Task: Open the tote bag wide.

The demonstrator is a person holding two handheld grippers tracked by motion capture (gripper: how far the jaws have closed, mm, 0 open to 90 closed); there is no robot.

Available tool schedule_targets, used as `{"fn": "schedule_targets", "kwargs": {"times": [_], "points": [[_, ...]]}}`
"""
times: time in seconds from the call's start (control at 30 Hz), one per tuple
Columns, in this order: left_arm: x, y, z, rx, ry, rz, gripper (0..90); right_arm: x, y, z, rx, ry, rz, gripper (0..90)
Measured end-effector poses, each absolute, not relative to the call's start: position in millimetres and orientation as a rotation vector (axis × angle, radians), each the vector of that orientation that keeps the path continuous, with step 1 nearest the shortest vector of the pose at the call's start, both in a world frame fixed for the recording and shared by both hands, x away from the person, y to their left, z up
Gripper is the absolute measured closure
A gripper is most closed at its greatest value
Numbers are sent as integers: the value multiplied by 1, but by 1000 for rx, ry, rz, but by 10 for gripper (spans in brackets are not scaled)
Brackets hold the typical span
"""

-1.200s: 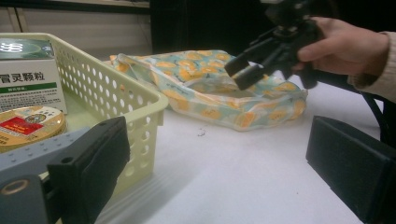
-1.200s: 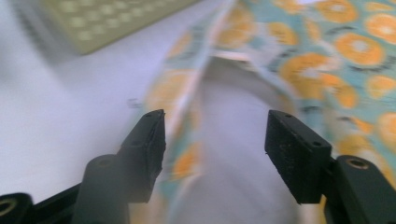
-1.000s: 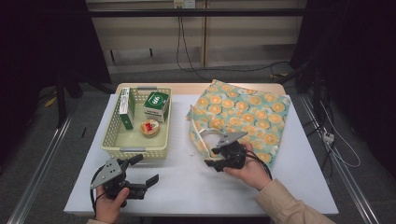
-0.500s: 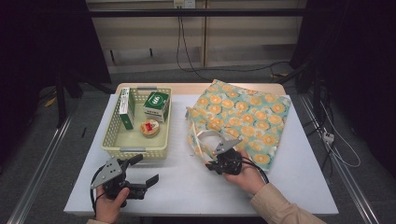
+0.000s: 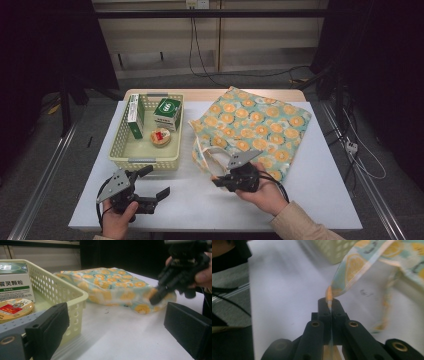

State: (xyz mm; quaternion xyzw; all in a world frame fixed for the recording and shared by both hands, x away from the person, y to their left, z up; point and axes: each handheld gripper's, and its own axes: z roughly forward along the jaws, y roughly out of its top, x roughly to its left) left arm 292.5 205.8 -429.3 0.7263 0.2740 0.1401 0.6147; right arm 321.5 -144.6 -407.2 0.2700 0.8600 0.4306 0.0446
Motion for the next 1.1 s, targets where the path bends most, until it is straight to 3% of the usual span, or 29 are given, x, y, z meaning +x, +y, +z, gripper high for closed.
{"fn": "schedule_targets", "kwargs": {"times": [0.4,1.1], "points": [[293,206,-430,1678,632,317,58,372,-206,-398,1092,2421,1285,894],[295,206,-433,1679,636,310,60,441,-253,-429,1337,2240,1158,889]]}}
